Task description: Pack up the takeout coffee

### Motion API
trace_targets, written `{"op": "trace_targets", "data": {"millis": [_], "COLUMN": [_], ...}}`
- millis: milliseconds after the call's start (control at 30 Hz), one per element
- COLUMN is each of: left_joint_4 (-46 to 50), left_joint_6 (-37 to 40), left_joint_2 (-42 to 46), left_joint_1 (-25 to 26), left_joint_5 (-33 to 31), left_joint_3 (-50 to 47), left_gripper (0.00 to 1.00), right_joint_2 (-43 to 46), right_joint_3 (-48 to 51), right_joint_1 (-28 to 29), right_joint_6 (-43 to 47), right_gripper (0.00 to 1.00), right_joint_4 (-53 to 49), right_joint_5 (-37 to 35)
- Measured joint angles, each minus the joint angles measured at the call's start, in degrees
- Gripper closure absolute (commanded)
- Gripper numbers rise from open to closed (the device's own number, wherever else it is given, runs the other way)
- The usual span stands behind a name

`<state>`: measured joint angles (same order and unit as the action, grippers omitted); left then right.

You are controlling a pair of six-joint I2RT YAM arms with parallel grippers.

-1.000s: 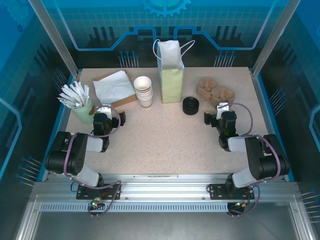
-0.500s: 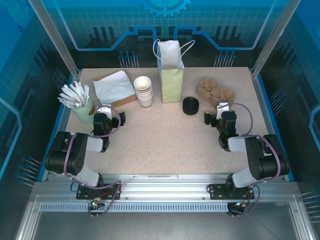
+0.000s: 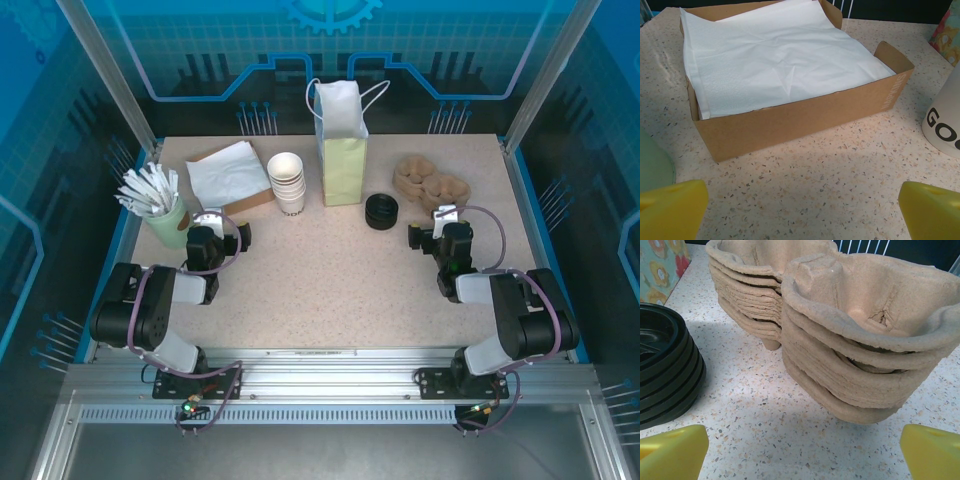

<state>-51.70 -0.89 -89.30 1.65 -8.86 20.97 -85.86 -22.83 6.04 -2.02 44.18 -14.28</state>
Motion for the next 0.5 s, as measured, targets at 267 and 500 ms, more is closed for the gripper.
{"op": "trace_targets", "data": {"millis": [267,500], "left_joint_4": [12.13,26.34], "left_joint_6": [-0.92,-14.49], "left_joint_2": [8.98,27.12], "left_joint_1": [0.00,0.39], "left_joint_5": [-2.84,3.72], "left_joint_3": [2.78,11.32], "left_gripper": [0.01,0.01], "right_joint_2": [6.86,24.68], "right_joint_3": [-2.54,-12.81], "right_joint_1": [0.44,1.42], "right_joint_6": [-0.48,-11.78], "right_gripper": [0.00,0.00], "right_joint_4": [-10.71,-30.42], "right_joint_5": [-2.49,-4.94]}}
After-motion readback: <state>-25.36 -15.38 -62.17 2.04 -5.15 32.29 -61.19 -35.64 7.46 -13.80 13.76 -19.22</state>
